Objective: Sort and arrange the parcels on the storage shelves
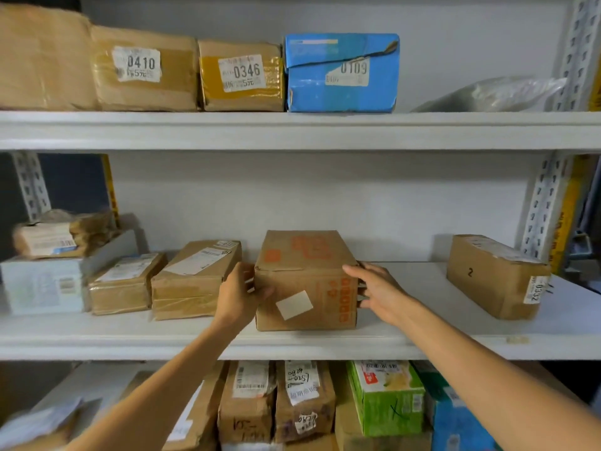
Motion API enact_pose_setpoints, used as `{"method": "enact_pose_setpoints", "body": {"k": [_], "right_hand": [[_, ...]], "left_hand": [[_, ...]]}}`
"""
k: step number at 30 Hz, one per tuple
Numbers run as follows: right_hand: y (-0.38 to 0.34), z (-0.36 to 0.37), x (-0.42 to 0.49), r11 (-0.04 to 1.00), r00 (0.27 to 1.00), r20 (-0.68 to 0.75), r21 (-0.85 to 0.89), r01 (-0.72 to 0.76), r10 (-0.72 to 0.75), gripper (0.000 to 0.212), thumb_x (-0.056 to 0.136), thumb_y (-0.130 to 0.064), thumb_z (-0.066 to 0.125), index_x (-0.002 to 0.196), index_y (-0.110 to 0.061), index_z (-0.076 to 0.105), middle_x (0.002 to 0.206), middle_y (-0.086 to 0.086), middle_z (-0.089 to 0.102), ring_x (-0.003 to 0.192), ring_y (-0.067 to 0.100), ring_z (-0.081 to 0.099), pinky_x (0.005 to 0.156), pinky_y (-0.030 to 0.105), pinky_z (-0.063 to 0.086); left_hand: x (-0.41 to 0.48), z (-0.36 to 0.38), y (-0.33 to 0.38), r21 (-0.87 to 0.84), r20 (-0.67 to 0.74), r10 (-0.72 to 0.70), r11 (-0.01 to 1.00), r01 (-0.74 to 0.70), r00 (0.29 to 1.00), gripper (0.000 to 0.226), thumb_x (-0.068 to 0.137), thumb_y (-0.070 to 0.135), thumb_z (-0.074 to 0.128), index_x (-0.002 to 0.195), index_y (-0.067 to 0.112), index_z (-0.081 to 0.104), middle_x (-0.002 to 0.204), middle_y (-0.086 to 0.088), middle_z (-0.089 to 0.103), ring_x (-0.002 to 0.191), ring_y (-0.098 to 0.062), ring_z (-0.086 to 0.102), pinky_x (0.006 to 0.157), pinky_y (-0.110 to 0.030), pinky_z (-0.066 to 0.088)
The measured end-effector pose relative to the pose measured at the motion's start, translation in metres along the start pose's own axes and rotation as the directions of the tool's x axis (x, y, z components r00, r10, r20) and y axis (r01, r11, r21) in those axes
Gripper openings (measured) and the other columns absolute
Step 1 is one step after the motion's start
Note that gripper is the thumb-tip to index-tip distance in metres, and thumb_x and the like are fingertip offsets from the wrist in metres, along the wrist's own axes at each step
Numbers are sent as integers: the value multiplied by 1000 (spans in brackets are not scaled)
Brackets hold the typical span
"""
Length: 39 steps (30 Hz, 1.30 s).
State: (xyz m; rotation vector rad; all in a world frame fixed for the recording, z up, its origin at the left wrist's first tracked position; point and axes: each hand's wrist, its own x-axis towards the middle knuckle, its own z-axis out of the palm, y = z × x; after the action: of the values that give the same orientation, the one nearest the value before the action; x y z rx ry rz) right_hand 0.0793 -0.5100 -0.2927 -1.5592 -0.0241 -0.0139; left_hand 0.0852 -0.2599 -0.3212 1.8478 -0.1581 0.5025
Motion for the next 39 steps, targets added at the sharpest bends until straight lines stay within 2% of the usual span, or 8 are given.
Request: {"method": "enact_pose_setpoints", "body": {"k": [8,15,20,22,24,27,32,39], "right_hand": [[3,14,17,1000,999,-40,17,15,-14,14,89,-23,67,96,-11,67,101,9,71,94,21,66,93,51,50],[4,14,16,1000,999,-31,8,-8,9,16,89,-27,67,97,-13,67,99,6,72,102,23,64,101,55,44],[0,14,10,1000,999,33,-12,-23,23,16,95,-27,59,106,-16,63,112,7,69,110,24,61,105,52,41],[-6,11,4,990,997,77,-143,-17,28,26,94,-33,59,114,-15,60,121,0,63,113,20,56,108,47,39],[-13,2,-1,912,995,100,-409,32,10,45,91,-44,61,126,-16,53,131,-2,55,119,18,49,104,38,39],[-20,-18,-8,597,996,81,-797,89,-40,81,82,-54,66,146,-13,38,150,3,41,133,20,43,107,35,37],[-38,-55,-36,157,996,85,-984,87,-20,74,85,-51,64,143,-13,41,143,7,48,125,22,50,101,36,44],[-44,-133,-88,113,996,-94,-989,-93,-2,78,85,-55,62,146,-13,36,144,7,45,124,24,48,101,38,44]], "left_hand": [[16,2,-16,-6,-66,-3,1000,3,998,45,76,1,78,116,5,57,105,-5,64,98,-17,60,82,-28,50],[16,3,-19,10,-63,-11,1000,12,998,44,77,4,77,116,5,56,109,-5,64,101,-18,60,87,-33,53],[15,-11,-4,111,70,-7,994,-1,998,41,79,10,77,112,13,54,104,1,66,98,-16,63,91,-33,53],[17,-24,5,211,110,-1,977,-23,994,51,74,23,82,117,16,55,108,4,66,99,-14,62,92,-30,51],[20,-32,17,321,86,72,942,-96,994,64,70,35,84,124,17,55,119,1,64,106,-18,61,94,-36,50],[21,-27,50,538,144,217,802,-261,965,63,74,41,79,128,18,55,128,-3,58,107,-23,59,90,-35,50],[7,31,88,609,480,277,579,-543,833,58,75,46,77,124,24,57,127,1,58,102,-20,61,87,-35,54],[-13,130,108,484,659,260,571,-663,706,60,77,51,73,128,25,55,129,3,58,111,-19,58,94,-37,50]]}}
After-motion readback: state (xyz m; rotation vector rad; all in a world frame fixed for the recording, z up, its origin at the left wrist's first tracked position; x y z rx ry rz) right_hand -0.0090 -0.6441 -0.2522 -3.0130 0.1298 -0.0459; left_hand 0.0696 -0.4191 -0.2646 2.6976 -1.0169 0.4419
